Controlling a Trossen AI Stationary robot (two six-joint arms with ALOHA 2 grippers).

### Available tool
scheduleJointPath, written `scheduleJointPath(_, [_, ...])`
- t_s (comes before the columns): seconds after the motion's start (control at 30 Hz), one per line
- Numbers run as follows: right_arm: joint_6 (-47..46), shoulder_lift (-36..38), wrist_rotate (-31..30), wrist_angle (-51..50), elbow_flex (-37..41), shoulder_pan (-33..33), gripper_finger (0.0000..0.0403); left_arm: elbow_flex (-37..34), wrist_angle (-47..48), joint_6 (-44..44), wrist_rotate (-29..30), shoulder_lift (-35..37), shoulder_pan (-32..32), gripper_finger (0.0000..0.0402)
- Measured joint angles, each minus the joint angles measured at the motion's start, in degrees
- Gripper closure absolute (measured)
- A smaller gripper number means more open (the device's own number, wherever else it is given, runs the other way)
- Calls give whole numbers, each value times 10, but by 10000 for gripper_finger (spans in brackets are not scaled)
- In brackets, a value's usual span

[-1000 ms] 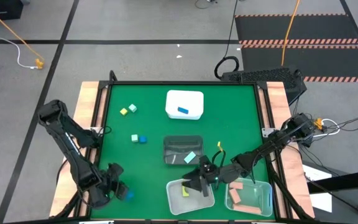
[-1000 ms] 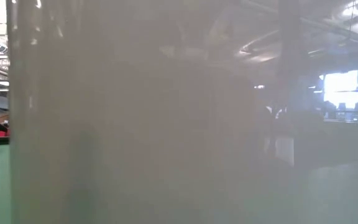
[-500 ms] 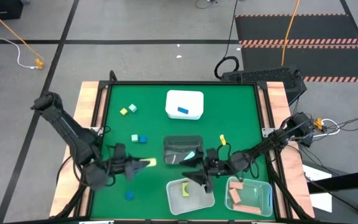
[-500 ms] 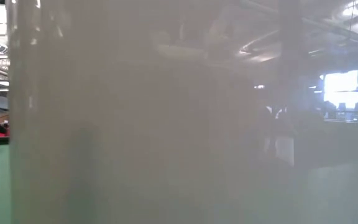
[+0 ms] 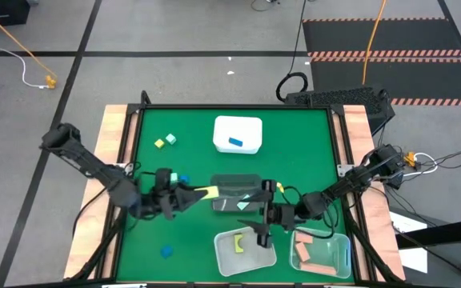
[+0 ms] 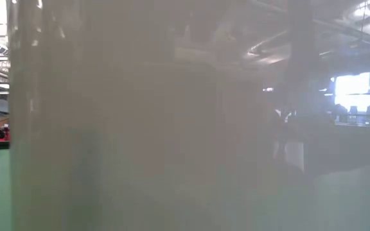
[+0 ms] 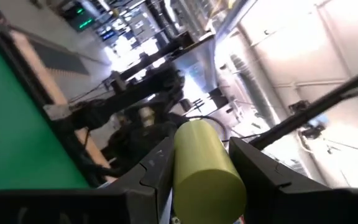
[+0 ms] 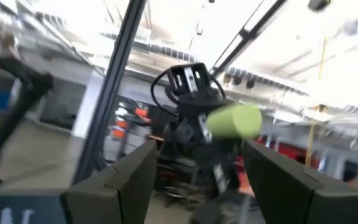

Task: Sort & place blocks by color
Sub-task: Put the bottom light green block into the gray bin

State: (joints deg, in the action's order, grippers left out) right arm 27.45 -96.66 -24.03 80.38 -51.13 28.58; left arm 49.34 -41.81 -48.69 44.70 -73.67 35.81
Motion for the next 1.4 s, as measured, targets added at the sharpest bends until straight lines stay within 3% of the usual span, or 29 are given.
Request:
scheduleJointPath(0.17, [27, 0, 0, -2, 0, -17, 172, 0, -19, -90, -51, -54, -43, 274])
scheduleJointPath(0.4, [19, 2, 3, -2, 0, -43, 172, 0, -141, -114, -144, -108, -86, 274])
scheduleJointPath(1.0, [32, -2, 9, -14, 0, -61, 172, 0, -114, -216, -170, -138, -89, 274])
scheduleJointPath(1.23, [-33, -1, 33, -31, -1, -68, 173, 0, -145, -236, -181, -158, -93, 274])
scheduleJointPath(1.4, [-73, 0, 34, -68, -19, -68, 209, 0, -158, -223, -192, -158, -95, 274])
